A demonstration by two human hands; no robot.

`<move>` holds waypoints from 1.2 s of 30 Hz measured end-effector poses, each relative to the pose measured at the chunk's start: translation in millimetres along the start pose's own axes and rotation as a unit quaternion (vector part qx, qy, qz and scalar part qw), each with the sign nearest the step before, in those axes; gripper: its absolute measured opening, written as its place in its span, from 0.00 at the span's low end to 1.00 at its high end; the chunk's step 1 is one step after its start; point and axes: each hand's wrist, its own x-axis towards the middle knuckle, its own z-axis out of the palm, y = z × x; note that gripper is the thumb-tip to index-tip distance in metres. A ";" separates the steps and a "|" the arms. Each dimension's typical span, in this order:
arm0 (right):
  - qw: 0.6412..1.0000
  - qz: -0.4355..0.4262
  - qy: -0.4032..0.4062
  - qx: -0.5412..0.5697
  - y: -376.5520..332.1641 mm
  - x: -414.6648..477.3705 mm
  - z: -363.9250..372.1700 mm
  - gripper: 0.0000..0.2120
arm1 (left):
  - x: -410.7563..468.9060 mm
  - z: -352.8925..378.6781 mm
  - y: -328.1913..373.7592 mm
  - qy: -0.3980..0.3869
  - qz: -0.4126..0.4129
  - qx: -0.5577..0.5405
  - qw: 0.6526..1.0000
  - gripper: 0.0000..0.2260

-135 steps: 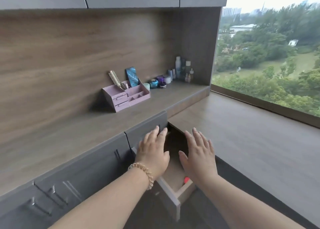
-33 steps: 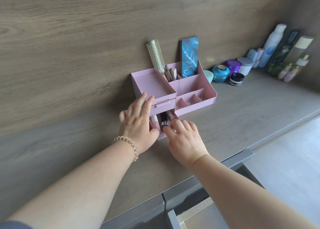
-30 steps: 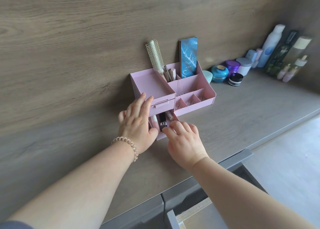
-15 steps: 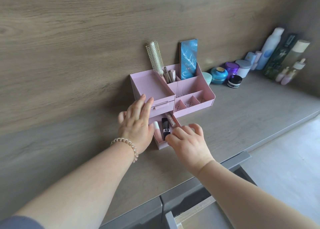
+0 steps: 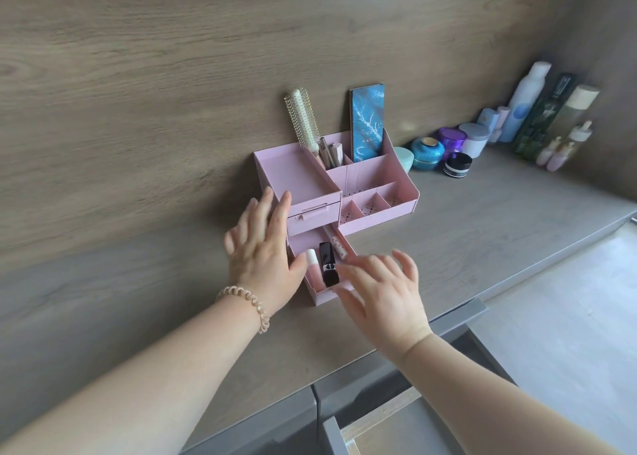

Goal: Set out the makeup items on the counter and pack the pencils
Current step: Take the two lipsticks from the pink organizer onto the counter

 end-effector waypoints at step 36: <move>0.939 0.189 -0.286 -0.029 -14.9 68.5 21.1 0.15 | 5.2 21.2 30.4 -0.195 -0.075 0.017 0.978 0.10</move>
